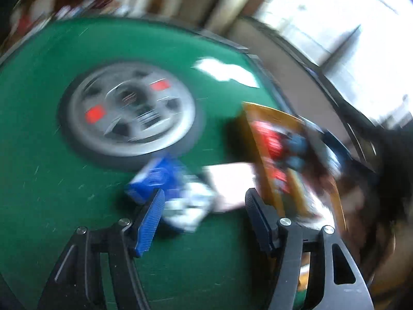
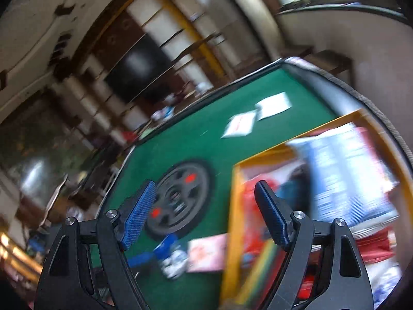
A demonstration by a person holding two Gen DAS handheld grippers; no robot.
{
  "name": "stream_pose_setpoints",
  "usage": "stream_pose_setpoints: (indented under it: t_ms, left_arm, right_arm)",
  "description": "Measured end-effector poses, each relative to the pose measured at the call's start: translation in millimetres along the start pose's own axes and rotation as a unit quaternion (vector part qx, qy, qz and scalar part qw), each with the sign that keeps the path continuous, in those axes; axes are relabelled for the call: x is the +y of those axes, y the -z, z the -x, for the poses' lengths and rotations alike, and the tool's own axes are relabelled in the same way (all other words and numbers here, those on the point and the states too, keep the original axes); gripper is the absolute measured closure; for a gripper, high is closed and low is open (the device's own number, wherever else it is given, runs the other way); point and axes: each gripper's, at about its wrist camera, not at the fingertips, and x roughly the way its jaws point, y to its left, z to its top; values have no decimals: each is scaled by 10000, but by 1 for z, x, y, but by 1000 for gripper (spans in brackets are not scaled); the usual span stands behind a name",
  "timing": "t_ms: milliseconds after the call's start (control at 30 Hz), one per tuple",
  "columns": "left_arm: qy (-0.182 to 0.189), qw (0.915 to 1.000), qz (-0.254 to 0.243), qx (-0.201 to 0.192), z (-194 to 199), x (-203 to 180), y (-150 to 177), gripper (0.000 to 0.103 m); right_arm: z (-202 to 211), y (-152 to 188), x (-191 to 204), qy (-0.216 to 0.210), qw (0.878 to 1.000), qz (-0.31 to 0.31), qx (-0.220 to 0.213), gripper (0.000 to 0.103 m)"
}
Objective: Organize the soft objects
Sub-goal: 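Carry the Deyeo bag and strip bag into the box and open both tools, then grasp the blue Vinda cotton pack with the left tool while the right tool grasps the pink tissue pack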
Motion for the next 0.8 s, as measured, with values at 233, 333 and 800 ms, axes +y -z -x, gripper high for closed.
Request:
stream_pose_setpoints:
  t_ms: [233, 333, 800]
  left_arm:
    - [-629, 9964, 543, 176, -19, 14, -5, 38]
    - [-888, 9948, 476, 135, -29, 7, -11, 38]
    - [-1444, 9879, -497, 282, -21, 26, 3, 34]
  right_arm:
    - [-15, 9, 9, 230, 9994, 232, 120, 23]
    - [-12, 10, 8, 260, 9993, 263, 92, 23]
    - [-48, 28, 27, -67, 9929, 487, 1085, 23]
